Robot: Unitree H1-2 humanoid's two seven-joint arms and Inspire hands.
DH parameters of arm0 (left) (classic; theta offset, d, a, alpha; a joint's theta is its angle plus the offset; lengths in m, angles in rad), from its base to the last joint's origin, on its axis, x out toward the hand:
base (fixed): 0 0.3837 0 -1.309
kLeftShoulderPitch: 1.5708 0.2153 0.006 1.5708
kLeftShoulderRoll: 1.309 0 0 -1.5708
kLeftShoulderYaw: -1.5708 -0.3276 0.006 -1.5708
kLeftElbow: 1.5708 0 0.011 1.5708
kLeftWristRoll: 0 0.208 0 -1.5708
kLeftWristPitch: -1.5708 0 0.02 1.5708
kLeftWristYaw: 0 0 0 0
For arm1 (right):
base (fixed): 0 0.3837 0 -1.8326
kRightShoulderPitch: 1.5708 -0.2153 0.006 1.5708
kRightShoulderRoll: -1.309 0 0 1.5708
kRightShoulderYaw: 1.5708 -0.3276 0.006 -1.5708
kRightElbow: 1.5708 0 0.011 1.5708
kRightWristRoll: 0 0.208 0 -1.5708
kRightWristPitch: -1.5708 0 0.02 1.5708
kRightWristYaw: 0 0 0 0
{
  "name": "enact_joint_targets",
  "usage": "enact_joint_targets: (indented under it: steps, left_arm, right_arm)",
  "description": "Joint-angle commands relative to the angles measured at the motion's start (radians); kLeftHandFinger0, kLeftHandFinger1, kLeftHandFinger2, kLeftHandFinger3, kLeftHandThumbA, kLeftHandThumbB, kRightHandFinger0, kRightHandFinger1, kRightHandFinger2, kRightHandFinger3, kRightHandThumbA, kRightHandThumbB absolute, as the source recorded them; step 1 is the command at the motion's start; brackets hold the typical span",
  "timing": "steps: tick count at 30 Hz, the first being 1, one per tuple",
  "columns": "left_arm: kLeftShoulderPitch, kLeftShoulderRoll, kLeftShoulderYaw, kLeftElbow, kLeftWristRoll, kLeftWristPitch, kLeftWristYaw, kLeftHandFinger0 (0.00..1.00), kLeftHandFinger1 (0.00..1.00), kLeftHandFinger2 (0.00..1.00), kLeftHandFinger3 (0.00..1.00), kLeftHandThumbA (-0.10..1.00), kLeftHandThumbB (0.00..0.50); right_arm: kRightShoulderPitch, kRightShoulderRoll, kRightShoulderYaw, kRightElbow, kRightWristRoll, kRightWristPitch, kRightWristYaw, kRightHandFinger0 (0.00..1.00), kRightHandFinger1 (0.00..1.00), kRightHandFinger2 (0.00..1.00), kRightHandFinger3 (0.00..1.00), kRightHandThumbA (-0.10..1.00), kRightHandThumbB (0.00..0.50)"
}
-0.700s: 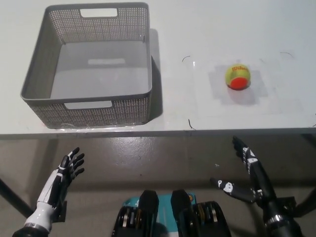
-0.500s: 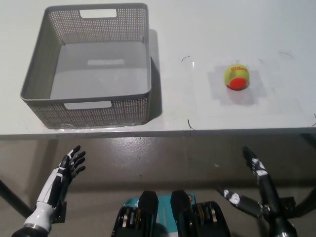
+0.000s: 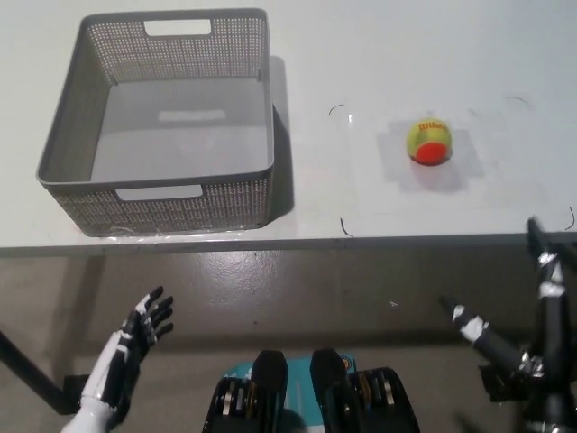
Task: Use the right hand to pick up a tennis ball and put it into a container on the left side
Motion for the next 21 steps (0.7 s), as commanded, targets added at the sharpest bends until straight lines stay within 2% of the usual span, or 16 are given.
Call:
enact_joint_targets:
  steps: [1, 2, 3, 5, 9, 10, 15, 17, 19, 21]
  left_arm:
    - [0.013, -0.015, -0.006, -0.035, -0.012, -0.065, -0.005, 1.0, 1.0, 1.0, 1.0, 1.0, 0.186]
    - [0.014, -0.019, -0.005, -0.027, -0.003, -0.086, 0.002, 1.0, 1.0, 1.0, 1.0, 1.0, 0.181]
    - [0.014, -0.022, -0.004, -0.023, -0.001, -0.095, 0.004, 1.0, 1.0, 1.0, 1.0, 1.0, 0.181]
    - [0.015, -0.026, 0.0, 0.004, 0.002, -0.132, 0.006, 1.0, 1.0, 1.0, 1.0, 1.0, 0.199]
    - [0.037, -0.036, 0.003, 0.033, 0.003, -0.175, 0.007, 1.0, 1.0, 1.0, 1.0, 1.0, 0.232]
    - [0.032, -0.036, 0.007, 0.047, 0.005, -0.188, 0.009, 1.0, 1.0, 1.0, 1.0, 1.0, 0.243]
    - [0.031, -0.027, 0.016, 0.058, 0.009, -0.193, 0.013, 1.0, 1.0, 1.0, 1.0, 1.0, 0.231]
    - [0.031, -0.027, 0.016, 0.058, 0.009, -0.183, 0.013, 1.0, 1.0, 1.0, 1.0, 1.0, 0.228]
    - [0.033, -0.025, 0.017, 0.056, 0.007, -0.174, 0.01, 1.0, 1.0, 1.0, 1.0, 1.0, 0.228]
    - [0.03, -0.023, 0.016, 0.057, 0.003, -0.169, 0.005, 1.0, 1.0, 1.0, 1.0, 1.0, 0.232]
  right_arm:
    - [-0.108, -0.025, -0.026, -0.09, -0.057, 0.06, 0.012, 1.0, 1.0, 1.0, 1.0, 1.0, 0.223]
    - [-0.146, -0.037, -0.032, -0.099, -0.059, 0.098, 0.027, 1.0, 1.0, 1.0, 1.0, 1.0, 0.248]
    - [-0.162, -0.042, -0.033, -0.103, -0.057, 0.116, 0.034, 1.0, 1.0, 1.0, 1.0, 1.0, 0.251]
    - [-0.223, -0.057, -0.04, -0.115, -0.065, 0.178, 0.055, 1.0, 1.0, 1.0, 1.0, 1.0, 0.302]
    - [-0.309, -0.09, -0.041, -0.127, -0.114, 0.271, 0.088, 1.0, 1.0, 1.0, 1.0, 1.0, 0.321]
    - [-0.369, -0.116, -0.038, -0.116, -0.148, 0.323, 0.114, 1.0, 1.0, 1.0, 1.0, 1.0, 0.331]
    - [-0.528, -0.172, -0.012, -0.064, -0.185, 0.489, 0.207, 1.0, 1.0, 1.0, 1.0, 0.97, 0.38]
    - [-0.632, -0.212, 0.003, 0.022, -0.189, 0.529, 0.243, 1.0, 1.0, 1.0, 1.0, 0.95, 0.399]
    - [-0.684, -0.236, 0.02, 0.075, -0.199, 0.545, 0.262, 1.0, 1.0, 1.0, 1.0, 0.96, 0.395]
    - [-0.752, -0.259, 0.042, 0.133, -0.211, 0.6, 0.304, 1.0, 1.0, 1.0, 1.0, 0.97, 0.417]
